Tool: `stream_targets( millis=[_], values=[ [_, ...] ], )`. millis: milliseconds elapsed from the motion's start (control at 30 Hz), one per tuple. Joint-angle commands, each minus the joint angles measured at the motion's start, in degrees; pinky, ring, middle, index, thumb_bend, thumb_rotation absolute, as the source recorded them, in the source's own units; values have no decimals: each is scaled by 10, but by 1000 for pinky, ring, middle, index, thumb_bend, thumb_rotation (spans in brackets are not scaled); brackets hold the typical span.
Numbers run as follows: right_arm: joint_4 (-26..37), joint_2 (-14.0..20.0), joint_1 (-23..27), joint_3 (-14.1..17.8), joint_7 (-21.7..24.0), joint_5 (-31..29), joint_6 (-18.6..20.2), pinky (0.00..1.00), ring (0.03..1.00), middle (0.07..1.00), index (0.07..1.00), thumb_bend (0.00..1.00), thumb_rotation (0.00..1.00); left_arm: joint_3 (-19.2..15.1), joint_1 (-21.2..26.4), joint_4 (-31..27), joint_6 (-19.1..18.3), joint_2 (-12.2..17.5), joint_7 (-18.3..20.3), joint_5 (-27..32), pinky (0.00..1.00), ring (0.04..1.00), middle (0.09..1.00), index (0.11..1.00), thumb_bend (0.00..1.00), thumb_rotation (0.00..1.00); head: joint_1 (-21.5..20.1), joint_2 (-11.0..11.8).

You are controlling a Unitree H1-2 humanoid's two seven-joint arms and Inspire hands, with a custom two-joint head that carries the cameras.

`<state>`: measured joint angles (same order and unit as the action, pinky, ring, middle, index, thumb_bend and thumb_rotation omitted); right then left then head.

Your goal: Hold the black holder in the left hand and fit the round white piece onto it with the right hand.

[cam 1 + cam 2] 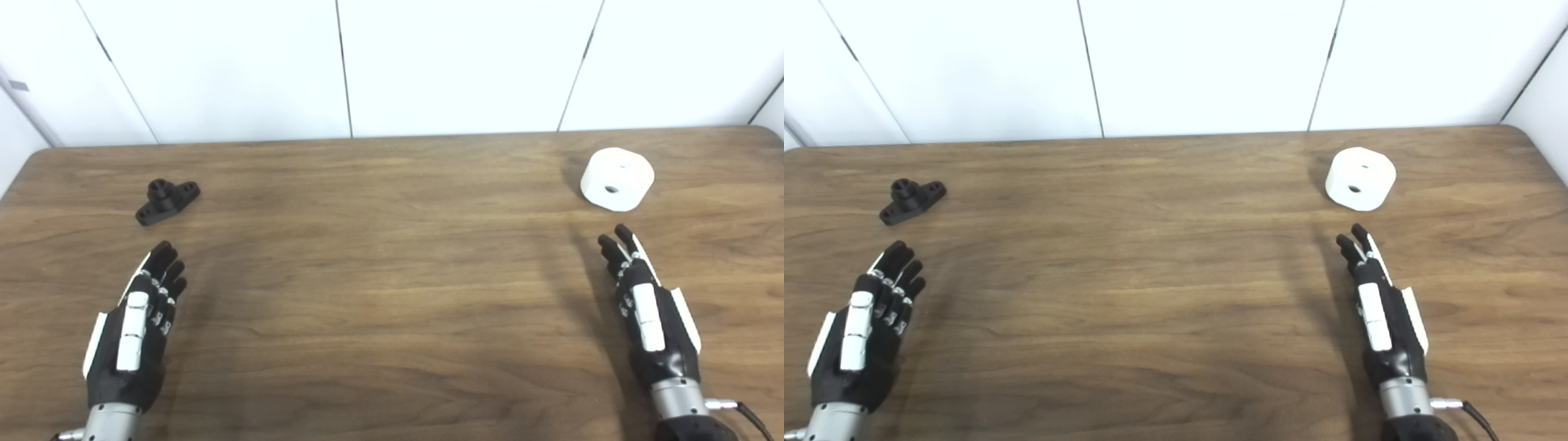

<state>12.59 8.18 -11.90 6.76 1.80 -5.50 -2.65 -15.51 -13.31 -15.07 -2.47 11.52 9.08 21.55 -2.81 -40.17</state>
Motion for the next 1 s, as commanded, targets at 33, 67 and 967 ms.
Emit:
stream_targets(
  millis=[33,67,967],
  values=[
    [18,-8,-3,0,-2,-1,-7,1000,956,920,959,622,953,-4,3,-26,7,14,1,0,985,971,967,930,619,771,0,-1],
    [18,-8,-3,0,-2,-1,-6,1000,956,919,959,623,953,-4,3,-26,7,13,0,-1,987,972,968,931,618,773,0,-1],
    [-21,22,-9,20,26,-32,-45,1000,971,926,960,602,969,15,-7,-25,27,-23,-13,-40,920,937,944,900,596,766,110,50]
  ],
)
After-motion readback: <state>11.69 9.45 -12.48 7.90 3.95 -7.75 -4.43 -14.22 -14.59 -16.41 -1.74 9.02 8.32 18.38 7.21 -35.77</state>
